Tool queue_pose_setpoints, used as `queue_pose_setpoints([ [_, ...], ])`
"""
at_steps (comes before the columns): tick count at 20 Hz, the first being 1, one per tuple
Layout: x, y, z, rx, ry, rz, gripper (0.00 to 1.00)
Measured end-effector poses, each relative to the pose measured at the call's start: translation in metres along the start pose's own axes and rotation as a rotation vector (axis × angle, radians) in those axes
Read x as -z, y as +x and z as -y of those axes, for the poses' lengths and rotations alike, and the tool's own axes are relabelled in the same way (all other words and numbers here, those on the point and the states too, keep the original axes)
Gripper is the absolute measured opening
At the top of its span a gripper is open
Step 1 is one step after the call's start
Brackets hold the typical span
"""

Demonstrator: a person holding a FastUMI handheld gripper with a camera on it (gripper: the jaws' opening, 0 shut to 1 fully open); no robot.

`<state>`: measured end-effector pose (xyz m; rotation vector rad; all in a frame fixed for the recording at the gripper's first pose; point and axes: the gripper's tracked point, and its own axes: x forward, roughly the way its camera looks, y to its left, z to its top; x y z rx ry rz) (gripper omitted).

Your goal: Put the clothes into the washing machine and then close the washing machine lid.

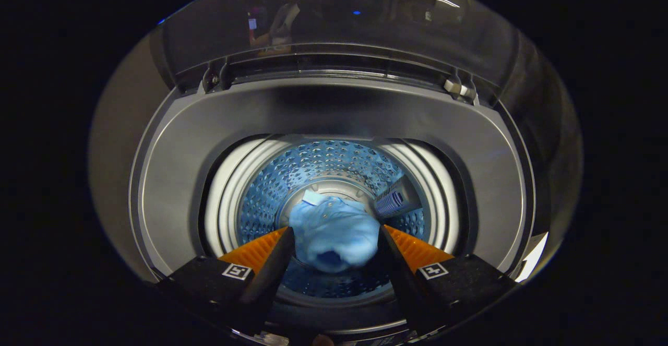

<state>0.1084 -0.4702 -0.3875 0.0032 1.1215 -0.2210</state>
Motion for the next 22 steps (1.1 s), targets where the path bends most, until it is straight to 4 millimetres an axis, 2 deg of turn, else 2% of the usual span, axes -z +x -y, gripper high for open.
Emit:
queue_pose_setpoints([
  [6, -0.017, -0.019, 0.003, 0.004, -0.01, 0.062, 1.0],
  [10, -0.048, -0.053, 0.004, -0.006, 0.003, 0.16, 1.0],
  [16, -0.12, -0.121, -0.004, -0.024, 0.016, 0.334, 1.0],
  [20, -0.18, -0.174, -0.007, -0.043, 0.038, 0.461, 1.0],
  [22, -0.212, -0.2, -0.002, -0.038, 0.051, 0.523, 1.0],
])
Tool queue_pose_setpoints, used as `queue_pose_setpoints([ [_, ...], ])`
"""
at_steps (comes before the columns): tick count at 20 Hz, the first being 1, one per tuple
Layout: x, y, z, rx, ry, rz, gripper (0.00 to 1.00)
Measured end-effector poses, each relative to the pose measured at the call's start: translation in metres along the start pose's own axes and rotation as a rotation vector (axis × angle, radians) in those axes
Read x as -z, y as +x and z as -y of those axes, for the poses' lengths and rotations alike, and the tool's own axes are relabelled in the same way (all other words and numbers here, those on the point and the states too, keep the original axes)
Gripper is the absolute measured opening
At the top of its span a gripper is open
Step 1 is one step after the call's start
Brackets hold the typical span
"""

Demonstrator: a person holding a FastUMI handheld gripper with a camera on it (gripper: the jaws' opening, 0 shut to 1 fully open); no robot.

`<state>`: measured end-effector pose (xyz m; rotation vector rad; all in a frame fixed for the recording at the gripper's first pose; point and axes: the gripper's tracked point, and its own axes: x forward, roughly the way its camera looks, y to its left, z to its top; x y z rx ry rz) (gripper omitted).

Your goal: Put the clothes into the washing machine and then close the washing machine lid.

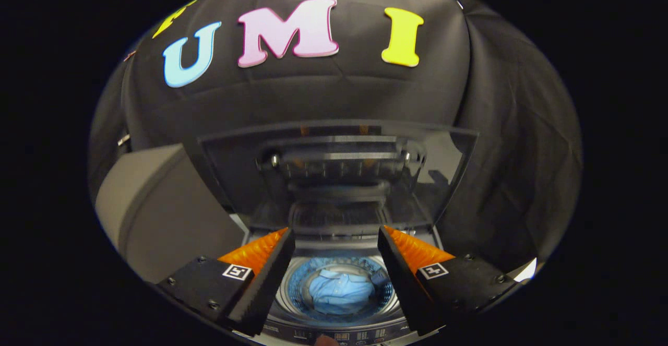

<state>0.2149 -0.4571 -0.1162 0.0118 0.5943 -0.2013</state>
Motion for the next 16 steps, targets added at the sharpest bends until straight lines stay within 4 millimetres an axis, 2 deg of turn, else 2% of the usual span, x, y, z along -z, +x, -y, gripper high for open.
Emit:
queue_pose_setpoints([
  [2, -0.031, -0.006, 0.001, 0.002, 0.019, 0.051, 1.0],
  [8, -0.109, 0.006, 0.001, -0.008, 0.058, 0.166, 1.0],
  [9, -0.115, 0.012, 0.001, -0.007, 0.059, 0.177, 1.0],
  [14, -0.115, 0.055, 0.004, -0.003, 0.048, 0.117, 1.0],
  [16, -0.109, 0.065, 0.007, 0.014, 0.03, 0.087, 1.0],
])
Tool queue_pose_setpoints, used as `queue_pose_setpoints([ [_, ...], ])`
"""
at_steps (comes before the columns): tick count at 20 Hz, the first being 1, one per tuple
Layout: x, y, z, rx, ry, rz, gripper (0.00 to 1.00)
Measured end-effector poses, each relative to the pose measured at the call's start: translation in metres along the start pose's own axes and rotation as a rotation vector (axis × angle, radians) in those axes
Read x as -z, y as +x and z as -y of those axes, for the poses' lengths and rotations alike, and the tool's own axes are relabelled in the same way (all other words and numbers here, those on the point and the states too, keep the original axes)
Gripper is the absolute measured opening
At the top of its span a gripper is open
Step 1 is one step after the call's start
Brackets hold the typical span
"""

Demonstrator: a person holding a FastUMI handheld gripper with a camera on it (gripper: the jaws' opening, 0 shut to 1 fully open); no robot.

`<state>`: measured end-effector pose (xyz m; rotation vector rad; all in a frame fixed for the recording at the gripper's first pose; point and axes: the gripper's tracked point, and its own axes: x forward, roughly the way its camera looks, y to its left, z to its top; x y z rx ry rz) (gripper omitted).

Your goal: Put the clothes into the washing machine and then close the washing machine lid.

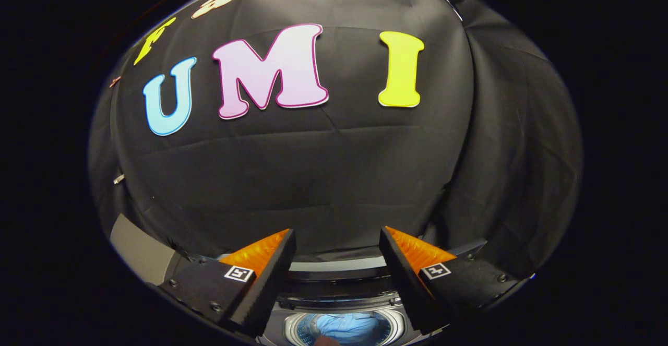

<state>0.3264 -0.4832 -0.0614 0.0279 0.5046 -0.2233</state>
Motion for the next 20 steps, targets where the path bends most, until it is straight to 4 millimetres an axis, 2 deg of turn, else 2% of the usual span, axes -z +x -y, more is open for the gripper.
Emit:
queue_pose_setpoints([
  [2, 0.016, 0.006, 0.0, 0.0, -0.035, -0.033, 1.0],
  [8, 0.014, -0.009, 0.002, -0.007, -0.034, 0.044, 1.0],
  [15, 0.03, -0.046, 0.004, -0.001, -0.036, 0.056, 1.0],
  [20, 0.031, -0.047, 0.005, -0.002, -0.037, 0.07, 1.0],
])
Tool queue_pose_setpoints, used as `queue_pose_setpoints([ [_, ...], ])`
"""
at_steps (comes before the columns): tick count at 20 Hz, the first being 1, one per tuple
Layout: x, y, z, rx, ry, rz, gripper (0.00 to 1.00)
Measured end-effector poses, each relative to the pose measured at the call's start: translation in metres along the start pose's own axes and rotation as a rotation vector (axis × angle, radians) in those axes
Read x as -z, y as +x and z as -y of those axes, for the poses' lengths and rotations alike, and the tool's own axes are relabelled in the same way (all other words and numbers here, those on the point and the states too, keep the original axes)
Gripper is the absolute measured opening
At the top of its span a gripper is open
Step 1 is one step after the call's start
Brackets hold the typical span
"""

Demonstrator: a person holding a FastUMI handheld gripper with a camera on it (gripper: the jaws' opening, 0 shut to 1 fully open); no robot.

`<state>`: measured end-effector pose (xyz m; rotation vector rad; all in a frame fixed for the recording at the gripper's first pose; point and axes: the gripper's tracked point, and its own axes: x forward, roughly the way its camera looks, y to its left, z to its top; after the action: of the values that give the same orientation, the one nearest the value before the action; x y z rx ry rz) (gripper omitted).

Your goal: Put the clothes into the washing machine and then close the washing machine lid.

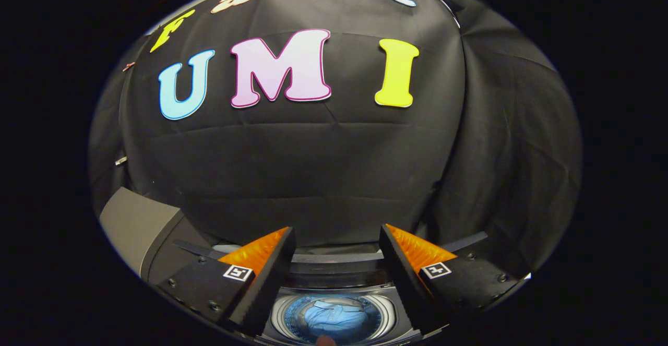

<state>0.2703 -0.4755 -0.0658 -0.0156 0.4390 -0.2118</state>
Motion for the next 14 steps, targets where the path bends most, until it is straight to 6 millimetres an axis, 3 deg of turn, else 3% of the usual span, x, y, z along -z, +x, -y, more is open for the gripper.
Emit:
queue_pose_setpoints([
  [14, -0.002, -0.0037, 0.0015, 0.008, 0.006, 0.053, 1.0],
])
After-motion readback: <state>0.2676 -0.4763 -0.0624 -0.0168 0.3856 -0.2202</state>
